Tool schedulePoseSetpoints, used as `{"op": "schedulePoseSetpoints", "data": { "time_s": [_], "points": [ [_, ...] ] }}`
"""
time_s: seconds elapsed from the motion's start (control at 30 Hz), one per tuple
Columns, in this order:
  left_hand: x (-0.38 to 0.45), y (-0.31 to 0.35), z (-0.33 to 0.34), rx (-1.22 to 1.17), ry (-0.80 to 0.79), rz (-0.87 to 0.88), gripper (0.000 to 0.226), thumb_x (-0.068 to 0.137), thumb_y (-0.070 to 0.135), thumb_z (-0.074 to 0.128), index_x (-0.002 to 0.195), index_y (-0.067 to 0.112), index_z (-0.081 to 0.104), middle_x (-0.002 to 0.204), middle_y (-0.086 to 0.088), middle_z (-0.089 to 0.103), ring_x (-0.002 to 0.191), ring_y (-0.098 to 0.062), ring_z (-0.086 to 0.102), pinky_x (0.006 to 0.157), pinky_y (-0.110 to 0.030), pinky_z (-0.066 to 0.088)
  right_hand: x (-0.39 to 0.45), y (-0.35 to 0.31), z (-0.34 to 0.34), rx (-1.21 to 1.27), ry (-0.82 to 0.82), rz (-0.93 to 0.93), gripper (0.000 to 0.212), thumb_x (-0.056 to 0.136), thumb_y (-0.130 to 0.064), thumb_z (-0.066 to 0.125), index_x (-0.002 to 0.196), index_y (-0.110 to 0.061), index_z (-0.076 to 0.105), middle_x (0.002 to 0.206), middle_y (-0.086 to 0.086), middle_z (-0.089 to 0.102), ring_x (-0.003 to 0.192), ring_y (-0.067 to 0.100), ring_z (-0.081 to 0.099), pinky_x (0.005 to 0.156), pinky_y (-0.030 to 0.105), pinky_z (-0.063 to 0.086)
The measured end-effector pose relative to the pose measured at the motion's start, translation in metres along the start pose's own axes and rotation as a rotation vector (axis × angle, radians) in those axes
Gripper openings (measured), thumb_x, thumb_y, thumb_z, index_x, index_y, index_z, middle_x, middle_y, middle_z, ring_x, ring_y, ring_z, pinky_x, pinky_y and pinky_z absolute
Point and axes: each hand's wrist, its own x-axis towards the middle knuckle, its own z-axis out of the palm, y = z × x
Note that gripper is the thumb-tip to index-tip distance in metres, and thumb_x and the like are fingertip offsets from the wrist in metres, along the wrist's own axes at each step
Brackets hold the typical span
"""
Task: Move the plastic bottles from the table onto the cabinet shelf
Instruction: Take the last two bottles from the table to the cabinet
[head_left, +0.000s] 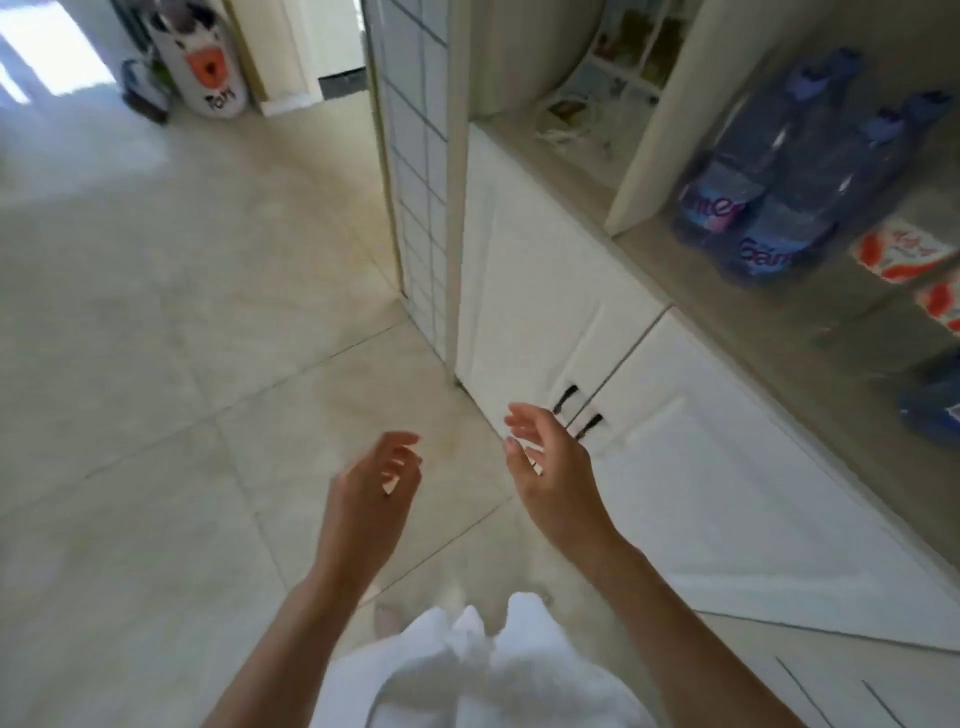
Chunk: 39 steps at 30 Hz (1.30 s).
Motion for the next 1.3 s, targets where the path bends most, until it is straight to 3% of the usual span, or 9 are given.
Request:
{"op": "schedulePoseSetpoints", "data": {
  "time_s": [0.07, 0.27, 0.37, 0.5, 0.7, 0.93, 1.0, 1.13, 1.3],
  "points": [
    [-0.01, -0.028, -0.038, 0.031, 0.056, -0.053, 0.022, 0.088, 0.008, 0.065, 0.101, 0.026, 0.065, 0.08, 0.01, 0.07, 0.074, -0.006, 0.068, 0.068, -0.022, 0.053, 0.003, -0.022, 0.039, -0.014, -0.076, -0.044, 0.032, 0.094, -0.016, 0.054, 0.126, -0.013, 0.054, 0.118, 0.001, 0.063, 0.112, 0.012, 0.059, 0.101, 0.034, 0.048],
    [-0.044, -0.102, -0.137, 0.091, 0.236, -0.199, 0.021, 0.087, 0.007, 0.066, 0.099, 0.024, 0.067, 0.081, 0.013, 0.068, 0.072, 0.003, 0.065, 0.065, -0.009, 0.05, 0.003, -0.083, 0.159, -0.086, -0.316, -0.22, 0.033, 0.093, -0.015, 0.057, 0.126, -0.011, 0.055, 0.116, 0.002, 0.065, 0.107, 0.011, 0.061, 0.097, 0.026, 0.049],
    [-0.062, -0.125, -0.168, 0.077, 0.329, -0.282, 0.018, 0.087, 0.007, 0.066, 0.099, 0.02, 0.068, 0.081, 0.012, 0.069, 0.071, 0.0, 0.067, 0.067, -0.022, 0.057, 0.001, -0.103, 0.206, -0.114, -0.423, -0.314, 0.033, 0.092, -0.014, 0.058, 0.125, -0.01, 0.056, 0.113, 0.002, 0.066, 0.105, 0.01, 0.062, 0.096, 0.026, 0.05],
    [-0.09, -0.159, -0.202, 0.019, 0.542, -0.477, 0.015, 0.088, 0.009, 0.063, 0.099, 0.019, 0.069, 0.08, 0.009, 0.072, 0.069, -0.002, 0.067, 0.068, -0.029, 0.058, -0.006, -0.135, 0.272, -0.176, -0.631, -0.424, 0.033, 0.091, -0.014, 0.059, 0.124, -0.01, 0.057, 0.109, -0.001, 0.066, 0.102, 0.012, 0.063, 0.092, 0.024, 0.049],
    [-0.109, -0.186, -0.23, -0.1, 0.771, -0.685, 0.014, 0.09, 0.012, 0.062, 0.1, 0.021, 0.068, 0.082, 0.014, 0.07, 0.073, 0.003, 0.065, 0.064, -0.013, 0.052, -0.01, -0.176, 0.361, -0.311, -0.925, -0.572, 0.034, 0.092, -0.014, 0.058, 0.125, -0.012, 0.055, 0.111, -0.001, 0.067, 0.105, 0.011, 0.062, 0.089, 0.013, 0.039],
    [-0.114, -0.225, -0.294, -0.144, 1.019, -0.899, 0.014, 0.091, 0.017, 0.062, 0.103, 0.023, 0.067, 0.085, 0.014, 0.069, 0.073, 0.002, 0.063, 0.064, -0.006, 0.047, -0.004, -0.241, 0.461, -0.397, -1.185, -0.798, 0.034, 0.094, -0.017, 0.056, 0.128, -0.014, 0.053, 0.117, -0.002, 0.065, 0.111, 0.01, 0.059, 0.085, 0.008, 0.031],
    [-0.112, -0.234, -0.314, -0.144, 1.046, -0.936, 0.015, 0.092, 0.019, 0.062, 0.105, 0.023, 0.066, 0.086, 0.016, 0.067, 0.075, 0.002, 0.063, 0.066, -0.009, 0.049, -0.002, -0.258, 0.487, -0.373, -1.223, -0.841, 0.034, 0.093, -0.017, 0.057, 0.127, -0.014, 0.054, 0.116, -0.003, 0.066, 0.109, 0.009, 0.06, 0.087, 0.011, 0.035],
    [-0.112, -0.245, -0.348, -0.139, 1.091, -1.004, 0.018, 0.093, 0.024, 0.059, 0.11, 0.026, 0.063, 0.092, 0.019, 0.066, 0.079, 0.0, 0.064, 0.077, -0.031, 0.057, -0.009, -0.289, 0.537, -0.375, -1.319, -0.918, 0.035, 0.092, -0.016, 0.059, 0.126, -0.014, 0.053, 0.113, -0.002, 0.066, 0.107, 0.011, 0.06, 0.092, 0.021, 0.042],
    [-0.142, -0.26, -0.372, -0.183, 1.233, -1.108, 0.021, 0.091, 0.021, 0.06, 0.111, 0.026, 0.063, 0.097, 0.019, 0.066, 0.082, -0.002, 0.065, 0.081, -0.031, 0.056, -0.047, -0.313, 0.59, -0.419, -1.492, -1.039, 0.035, 0.093, -0.02, 0.057, 0.128, -0.017, 0.052, 0.115, -0.004, 0.064, 0.109, 0.009, 0.058, 0.091, 0.019, 0.04]
  ]
}}
